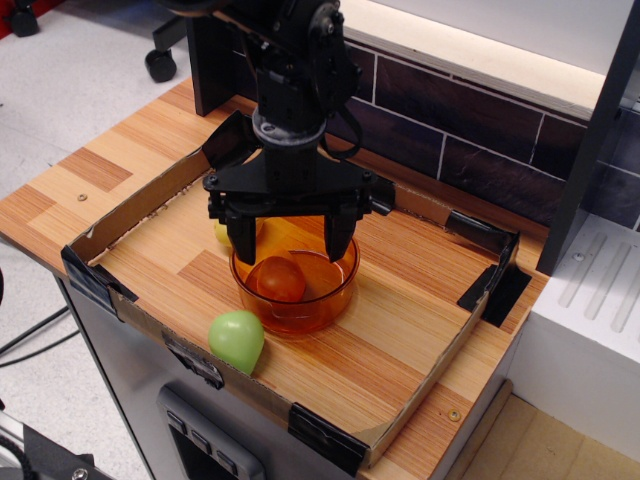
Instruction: Take carrot out of pot
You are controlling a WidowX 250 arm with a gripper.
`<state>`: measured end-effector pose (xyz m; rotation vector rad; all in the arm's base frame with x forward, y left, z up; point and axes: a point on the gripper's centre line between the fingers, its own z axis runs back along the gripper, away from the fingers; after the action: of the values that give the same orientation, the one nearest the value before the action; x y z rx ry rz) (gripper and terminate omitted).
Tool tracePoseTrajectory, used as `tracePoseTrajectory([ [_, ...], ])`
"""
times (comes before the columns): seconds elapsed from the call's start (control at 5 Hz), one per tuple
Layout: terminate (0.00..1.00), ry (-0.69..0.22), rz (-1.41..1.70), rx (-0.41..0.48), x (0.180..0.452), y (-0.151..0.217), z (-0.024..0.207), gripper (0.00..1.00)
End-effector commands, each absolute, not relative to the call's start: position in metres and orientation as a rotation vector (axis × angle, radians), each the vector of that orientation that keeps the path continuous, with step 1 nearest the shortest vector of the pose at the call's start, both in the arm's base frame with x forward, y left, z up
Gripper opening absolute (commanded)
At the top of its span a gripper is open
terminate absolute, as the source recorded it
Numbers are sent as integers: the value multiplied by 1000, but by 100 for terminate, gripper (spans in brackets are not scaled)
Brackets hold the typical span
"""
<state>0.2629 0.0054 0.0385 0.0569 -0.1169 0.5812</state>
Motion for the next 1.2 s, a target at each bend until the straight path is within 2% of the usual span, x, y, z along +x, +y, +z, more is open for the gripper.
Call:
tracePoseTrajectory([
  [0.0, 0, -139, 586, 50, 266, 7, 37, 100],
  [0.8, 0, -137, 583, 72, 267, 6, 13, 100],
  [1.0, 0, -133, 584, 73, 267, 5, 13, 0],
])
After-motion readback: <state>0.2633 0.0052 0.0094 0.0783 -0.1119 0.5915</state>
